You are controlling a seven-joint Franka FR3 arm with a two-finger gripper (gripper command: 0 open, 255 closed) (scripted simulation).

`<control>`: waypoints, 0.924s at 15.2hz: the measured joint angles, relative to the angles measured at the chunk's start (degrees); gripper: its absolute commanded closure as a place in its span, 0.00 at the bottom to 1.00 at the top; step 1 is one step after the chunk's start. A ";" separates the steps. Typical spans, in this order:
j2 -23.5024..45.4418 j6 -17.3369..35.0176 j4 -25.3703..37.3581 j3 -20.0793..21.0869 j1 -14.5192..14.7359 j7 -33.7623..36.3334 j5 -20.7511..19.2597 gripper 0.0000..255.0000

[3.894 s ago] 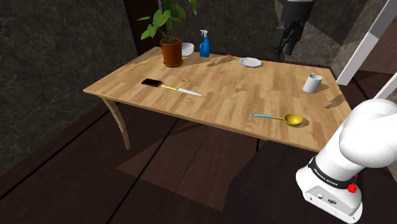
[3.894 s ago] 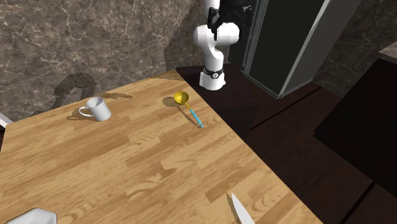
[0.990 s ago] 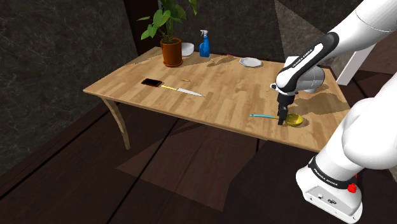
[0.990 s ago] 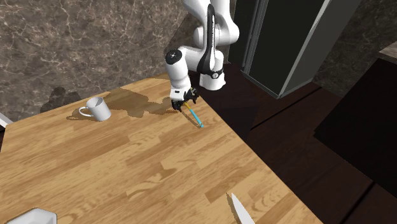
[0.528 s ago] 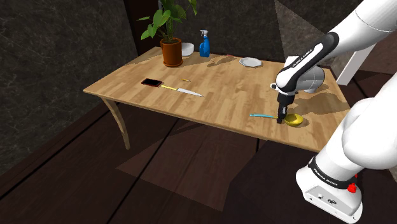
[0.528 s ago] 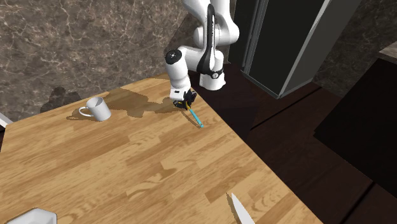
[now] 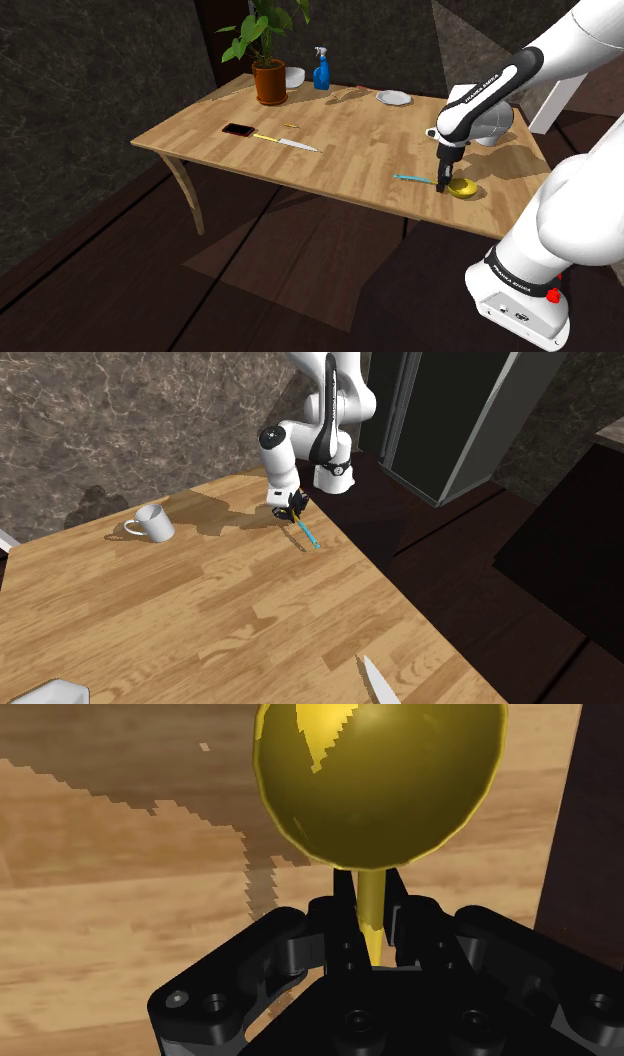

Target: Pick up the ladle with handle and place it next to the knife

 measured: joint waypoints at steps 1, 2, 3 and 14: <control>-1.14 -1.03 0.06 0.25 -0.42 0.76 -1.01 1.00; -2.22 -2.06 0.16 0.49 -0.87 1.39 -1.92 1.00; -3.38 -3.13 0.21 0.84 -1.27 2.11 -2.78 1.00; -14.63 -16.07 2.74 4.91 -4.91 6.59 -7.69 1.00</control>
